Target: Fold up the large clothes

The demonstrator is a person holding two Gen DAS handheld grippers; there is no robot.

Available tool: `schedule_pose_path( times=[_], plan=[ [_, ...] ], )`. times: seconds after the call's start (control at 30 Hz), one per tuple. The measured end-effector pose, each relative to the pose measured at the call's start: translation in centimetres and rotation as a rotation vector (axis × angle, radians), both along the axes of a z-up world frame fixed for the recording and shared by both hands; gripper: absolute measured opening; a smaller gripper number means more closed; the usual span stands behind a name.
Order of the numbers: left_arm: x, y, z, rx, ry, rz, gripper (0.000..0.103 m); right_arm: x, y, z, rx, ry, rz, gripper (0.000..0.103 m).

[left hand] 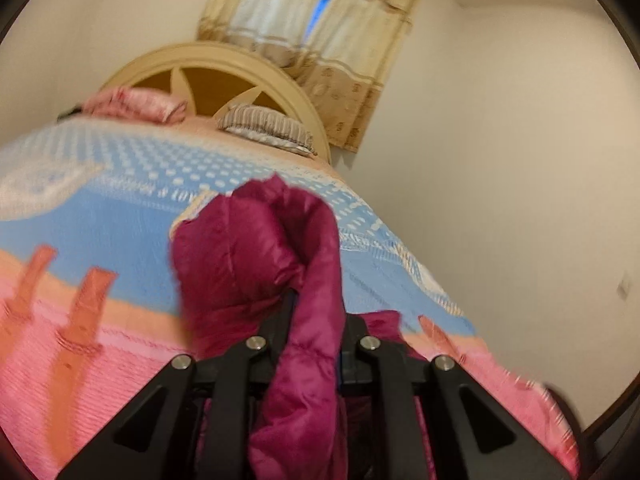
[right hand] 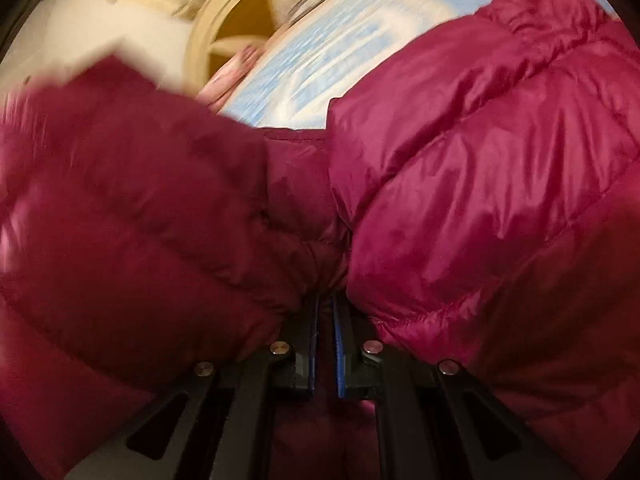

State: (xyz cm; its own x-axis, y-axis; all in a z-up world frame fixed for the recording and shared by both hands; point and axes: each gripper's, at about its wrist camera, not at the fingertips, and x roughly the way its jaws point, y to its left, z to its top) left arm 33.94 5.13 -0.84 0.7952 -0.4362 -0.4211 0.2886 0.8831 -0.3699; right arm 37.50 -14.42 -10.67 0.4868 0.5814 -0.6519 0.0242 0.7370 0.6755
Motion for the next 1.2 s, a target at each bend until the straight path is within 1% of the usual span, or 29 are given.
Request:
schedule_pose_path(
  times=[0.03, 0.07, 0.17, 0.23, 0.33, 0.4, 0.47, 0.53, 0.63, 0.7, 0.73, 0.77, 0.8, 0.83, 0.87, 0.9, 0.97, 1.03, 1.07, 1.1, 1.13, 1.2],
  plan=[
    [-0.4, -0.3, 0.2, 0.024, -0.008, -0.013, 0.015, -0.7, 0.7, -0.1, 0.045, 0.008, 0.019, 0.006],
    [-0.9, -0.6, 0.4, 0.039, -0.016, -0.037, 0.015, -1.4, 0.6, 0.1, 0.065, 0.002, 0.008, 0.006],
    [-1.9, -1.9, 0.1, 0.069, -0.021, -0.094, 0.015, -3.5, -1.2, 1.4, 0.069, -0.056, -0.037, 0.007],
    [-2.0, -3.1, -0.3, 0.091, -0.024, -0.125, 0.015, -5.7, -3.8, 2.9, 0.033, -0.110, -0.067, 0.007],
    [-2.4, -6.5, -1.1, 0.140, -0.027, -0.178, 0.015, -8.2, -7.7, 4.0, -0.012, -0.159, -0.124, 0.007],
    [-2.9, -9.5, -2.0, 0.208, -0.034, -0.219, 0.015, -10.0, -10.9, 4.5, -0.046, -0.179, -0.180, 0.007],
    [-3.2, -11.5, -2.8, 0.254, -0.032, -0.252, 0.015, -11.6, -13.7, 4.8, -0.092, -0.198, -0.213, 0.008],
    [-3.8, -13.7, -4.2, 0.300, -0.023, -0.294, 0.015, -12.8, -15.4, 5.0, -0.133, -0.212, -0.230, 0.008],
    [-4.4, -16.0, -6.3, 0.344, -0.006, -0.347, 0.015, -13.6, -16.9, 5.1, -0.145, -0.214, -0.216, 0.008],
    [-4.8, -17.1, -7.4, 0.378, 0.003, -0.364, 0.015, -13.7, -17.8, 4.9, -0.106, -0.205, -0.206, 0.009],
    [-4.9, -17.4, -7.9, 0.384, 0.009, -0.371, 0.015, -13.3, -18.1, 4.8, -0.073, -0.206, -0.199, 0.015],
    [-4.9, -17.7, -8.2, 0.388, 0.012, -0.378, 0.015, -12.9, -18.3, 4.5, -0.032, -0.207, -0.192, 0.024],
    [-4.8, -17.7, -8.6, 0.392, 0.014, -0.383, 0.015, -12.8, -18.8, 4.6, 0.011, -0.213, -0.189, 0.058],
    [-4.7, -17.7, -8.9, 0.391, 0.016, -0.387, 0.015, -12.3, -19.3, 5.0, 0.047, -0.225, -0.191, 0.086],
    [-4.6, -17.7, -8.9, 0.388, 0.017, -0.390, 0.015, -12.6, -19.5, 5.6, 0.094, -0.254, -0.203, 0.090],
    [-4.6, -17.5, -9.0, 0.383, 0.019, -0.395, 0.015, -12.5, -19.9, 5.9, 0.151, -0.280, -0.198, 0.090],
    [-4.7, -17.3, -9.0, 0.375, 0.014, -0.402, 0.015, -11.5, -20.1, 6.8, 0.187, -0.297, -0.164, 0.090],
    [-4.9, -17.5, -9.1, 0.377, 0.011, -0.401, 0.015, -10.7, -19.3, 8.1, 0.161, -0.337, -0.103, 0.090],
    [-5.0, -17.5, -9.1, 0.373, 0.012, -0.399, 0.015, -9.9, -18.6, 8.7, 0.150, -0.360, -0.045, 0.089],
    [-5.2, -17.5, -9.2, 0.364, 0.015, -0.398, 0.015, -8.7, -17.7, 8.9, 0.148, -0.362, 0.036, 0.088],
    [-5.0, -17.3, -9.1, 0.355, 0.016, -0.400, 0.015, -7.9, -16.8, 8.8, 0.146, -0.349, 0.080, 0.080],
    [-4.8, -17.2, -9.0, 0.334, 0.020, -0.405, 0.015, -5.6, -14.8, 7.8, 0.129, -0.284, 0.163, 0.075]
  ],
)
